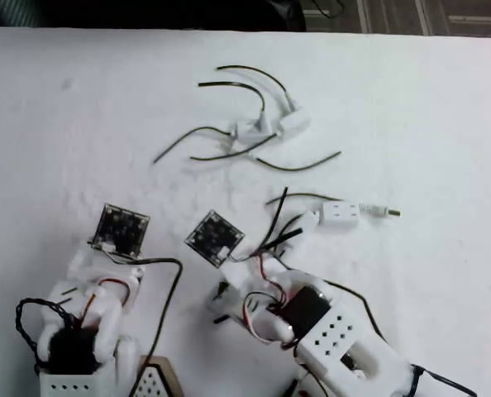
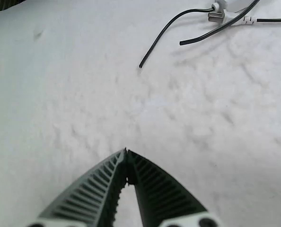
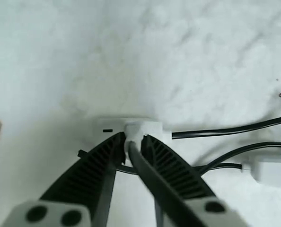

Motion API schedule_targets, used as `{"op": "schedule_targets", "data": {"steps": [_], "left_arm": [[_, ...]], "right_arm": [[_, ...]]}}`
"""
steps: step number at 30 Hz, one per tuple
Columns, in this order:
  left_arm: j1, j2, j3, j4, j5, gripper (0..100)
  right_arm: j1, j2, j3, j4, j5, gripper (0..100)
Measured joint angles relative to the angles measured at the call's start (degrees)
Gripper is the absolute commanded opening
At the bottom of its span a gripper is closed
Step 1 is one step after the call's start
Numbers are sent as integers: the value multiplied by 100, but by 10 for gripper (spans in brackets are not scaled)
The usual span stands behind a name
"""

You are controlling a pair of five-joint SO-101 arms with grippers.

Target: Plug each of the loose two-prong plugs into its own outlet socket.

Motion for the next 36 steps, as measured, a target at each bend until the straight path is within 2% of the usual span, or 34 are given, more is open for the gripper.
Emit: {"op": "schedule_targets", "data": {"steps": [6,26,30,36], "left_arm": [[0,0,0,0,-9,20],[0,0,0,0,-9,20],[0,0,0,0,-9,20],[0,0,0,0,-9,20]], "right_arm": [[229,9,0,0,88,16],[246,-53,571,-70,88,16],[273,457,545,-167,88,16],[281,1811,431,-897,123,16]]}}
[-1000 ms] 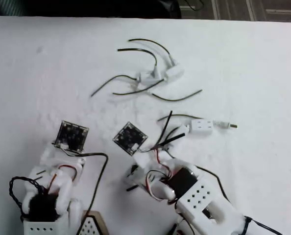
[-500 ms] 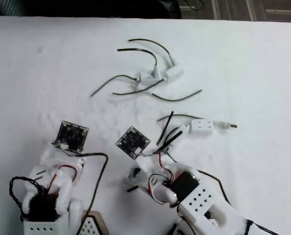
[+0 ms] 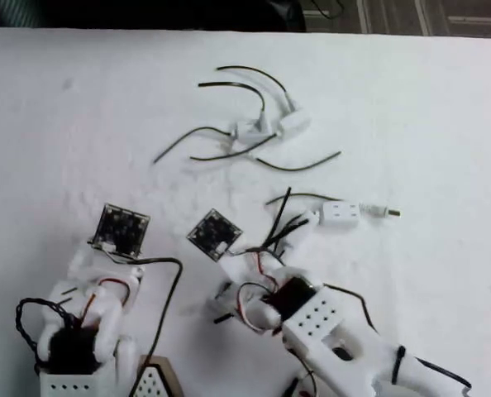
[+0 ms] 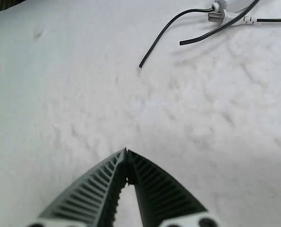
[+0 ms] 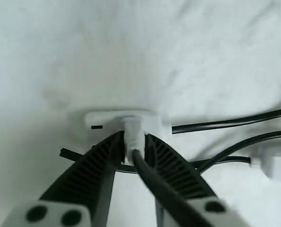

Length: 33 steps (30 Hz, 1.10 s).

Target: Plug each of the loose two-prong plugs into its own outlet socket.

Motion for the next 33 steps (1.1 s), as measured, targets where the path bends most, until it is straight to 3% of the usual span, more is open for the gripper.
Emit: {"op": "schedule_targets", "data": {"steps": [27,33], "left_arm": [[-123,0,0,0,0,20],[-202,0,0,0,0,21]], "right_arm": [[0,404,-273,132,264,16],[659,246,-1081,484,290,16]]}}
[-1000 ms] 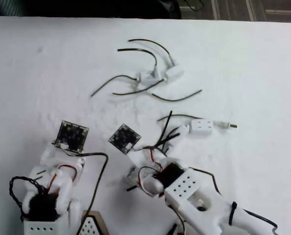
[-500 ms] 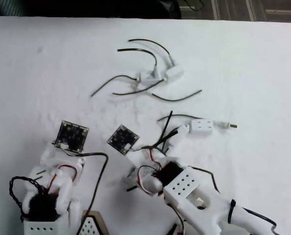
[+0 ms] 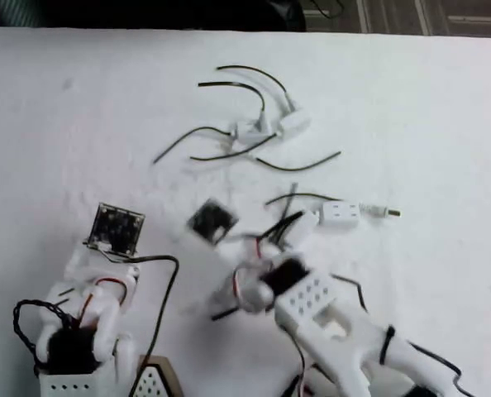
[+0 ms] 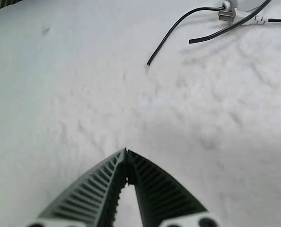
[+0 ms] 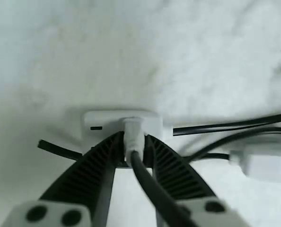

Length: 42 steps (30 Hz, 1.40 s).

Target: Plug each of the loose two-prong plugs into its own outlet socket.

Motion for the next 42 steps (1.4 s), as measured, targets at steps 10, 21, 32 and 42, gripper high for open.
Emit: {"op": "schedule_targets", "data": {"steps": [10,21,32,42], "left_arm": [[0,0,0,0,0,21],[0,0,53,0,0,21],[0,26,62,-79,0,21],[0,26,62,-79,0,102]], "right_arm": [[712,281,-2374,325,-105,16],[1231,2866,-3226,-1811,-132,224],[1609,1556,-3719,-141,-149,325],[2435,-246,-3587,2330,-141,49]]}}
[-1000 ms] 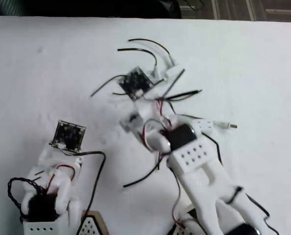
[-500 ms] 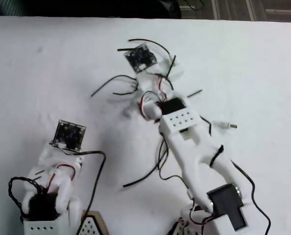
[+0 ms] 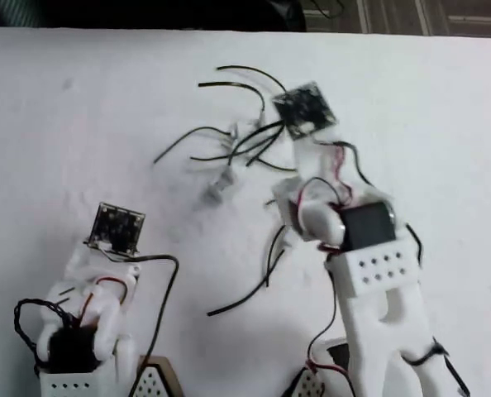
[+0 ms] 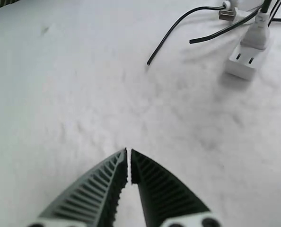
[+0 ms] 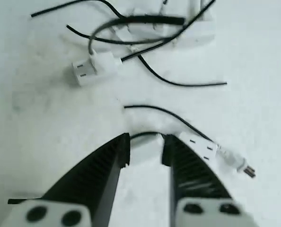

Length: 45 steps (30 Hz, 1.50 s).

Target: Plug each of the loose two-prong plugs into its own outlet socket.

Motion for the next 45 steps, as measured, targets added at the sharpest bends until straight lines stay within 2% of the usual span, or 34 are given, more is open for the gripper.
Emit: {"op": "schedule_targets", "data": {"steps": [8,12,17,24,29,33,39,45], "left_arm": [[35,0,-202,0,0,48],[360,62,-404,0,0,48],[879,1099,-923,0,0,49],[1116,3235,-2048,0,0,50],[1116,3543,-2048,-185,0,50],[1116,3560,-1574,-589,0,50],[1116,3560,-1301,-774,0,50],[1116,3569,-1292,-774,0,50]], "right_arm": [[949,-114,1389,44,0,18],[1240,-114,1793,-132,0,18],[1679,-114,2110,-554,0,18],[1336,-114,2251,-1134,-976,18],[484,-114,2277,-1802,-1169,18],[-53,26,2549,-2664,-1169,18],[-114,1363,2708,-3736,-1169,18],[387,2233,2708,-3499,-1055,18]]}}
